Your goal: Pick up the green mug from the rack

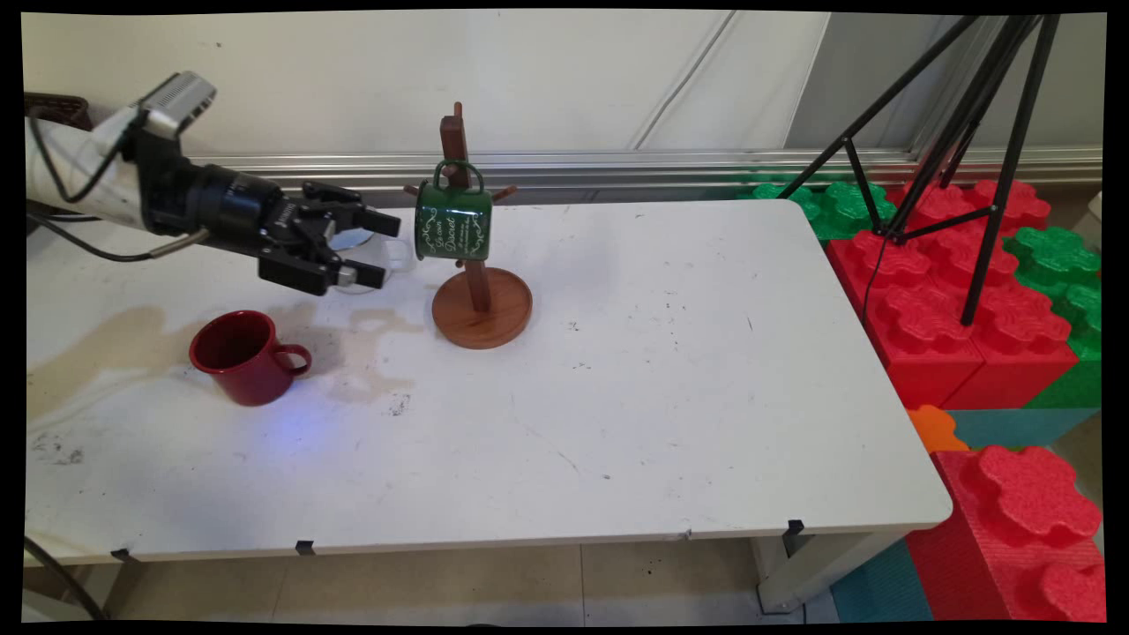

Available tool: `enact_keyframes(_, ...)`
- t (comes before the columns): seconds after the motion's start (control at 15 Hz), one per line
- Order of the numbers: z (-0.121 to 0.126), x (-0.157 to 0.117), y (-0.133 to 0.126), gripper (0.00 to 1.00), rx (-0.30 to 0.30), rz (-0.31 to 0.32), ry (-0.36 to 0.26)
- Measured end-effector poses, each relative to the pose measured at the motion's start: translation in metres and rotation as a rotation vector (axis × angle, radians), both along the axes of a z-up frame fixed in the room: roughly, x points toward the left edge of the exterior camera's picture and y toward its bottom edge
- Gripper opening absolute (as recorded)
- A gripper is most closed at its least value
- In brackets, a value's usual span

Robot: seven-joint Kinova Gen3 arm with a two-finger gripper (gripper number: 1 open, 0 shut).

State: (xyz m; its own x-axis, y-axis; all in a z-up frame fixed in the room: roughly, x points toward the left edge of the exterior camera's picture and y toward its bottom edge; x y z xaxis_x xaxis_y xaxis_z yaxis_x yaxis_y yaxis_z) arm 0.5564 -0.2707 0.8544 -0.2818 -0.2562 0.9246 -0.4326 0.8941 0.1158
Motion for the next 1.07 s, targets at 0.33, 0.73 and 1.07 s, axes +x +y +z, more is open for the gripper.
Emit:
enact_keyframes(0.33, -0.011, -0.016, -0.011, 1.00, 0.006, -0.001, 0.013)
enact_keyframes(0.73, -0.025, -0.035, -0.026, 1.00, 0.013, 0.014, 0.030)
enact_keyframes(1.07, -0.031, -0.041, -0.035, 1.00, 0.013, 0.029, 0.039)
